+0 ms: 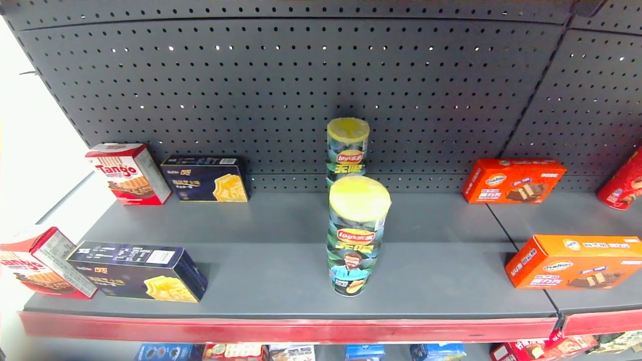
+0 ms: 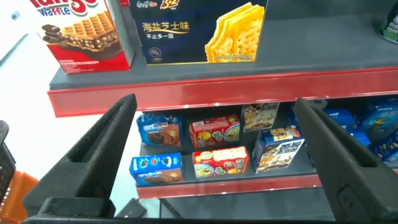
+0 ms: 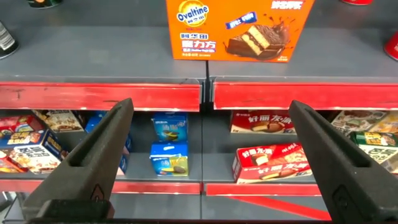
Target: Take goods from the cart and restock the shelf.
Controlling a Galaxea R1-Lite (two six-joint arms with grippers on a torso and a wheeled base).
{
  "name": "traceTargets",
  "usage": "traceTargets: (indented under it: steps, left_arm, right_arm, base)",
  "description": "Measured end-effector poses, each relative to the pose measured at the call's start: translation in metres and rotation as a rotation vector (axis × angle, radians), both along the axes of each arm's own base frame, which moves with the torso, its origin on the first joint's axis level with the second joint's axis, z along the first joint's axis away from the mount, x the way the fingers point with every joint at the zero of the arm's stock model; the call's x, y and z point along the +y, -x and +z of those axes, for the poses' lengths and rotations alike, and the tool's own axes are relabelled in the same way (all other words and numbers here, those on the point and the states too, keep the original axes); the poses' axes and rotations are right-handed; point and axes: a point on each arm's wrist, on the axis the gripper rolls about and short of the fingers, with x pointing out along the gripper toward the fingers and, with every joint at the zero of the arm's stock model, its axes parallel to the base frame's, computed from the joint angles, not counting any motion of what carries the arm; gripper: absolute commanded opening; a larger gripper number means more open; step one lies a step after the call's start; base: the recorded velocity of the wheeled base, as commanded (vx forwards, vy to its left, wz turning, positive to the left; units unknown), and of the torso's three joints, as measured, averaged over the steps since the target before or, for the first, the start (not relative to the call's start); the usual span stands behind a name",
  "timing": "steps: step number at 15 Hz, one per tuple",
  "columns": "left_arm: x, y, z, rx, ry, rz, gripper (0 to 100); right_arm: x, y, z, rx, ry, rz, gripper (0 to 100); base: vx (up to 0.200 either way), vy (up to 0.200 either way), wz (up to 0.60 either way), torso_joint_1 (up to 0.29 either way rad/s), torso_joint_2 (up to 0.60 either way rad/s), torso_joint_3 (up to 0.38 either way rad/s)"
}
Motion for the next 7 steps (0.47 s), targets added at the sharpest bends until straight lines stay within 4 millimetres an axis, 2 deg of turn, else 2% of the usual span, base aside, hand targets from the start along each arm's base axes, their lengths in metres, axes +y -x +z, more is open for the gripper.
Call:
traceTargets:
  steps: [7]
  left_arm:
    - [0.0000,-0.0001,-0.0005,0.002,0.000,0.000,100]
  right_arm:
    - [0.0000,0.0000,0.0000,0.001,-0.001,0.001,100]
  base:
    - [0.000,0.000,0.00,0.000,0.00,0.000]
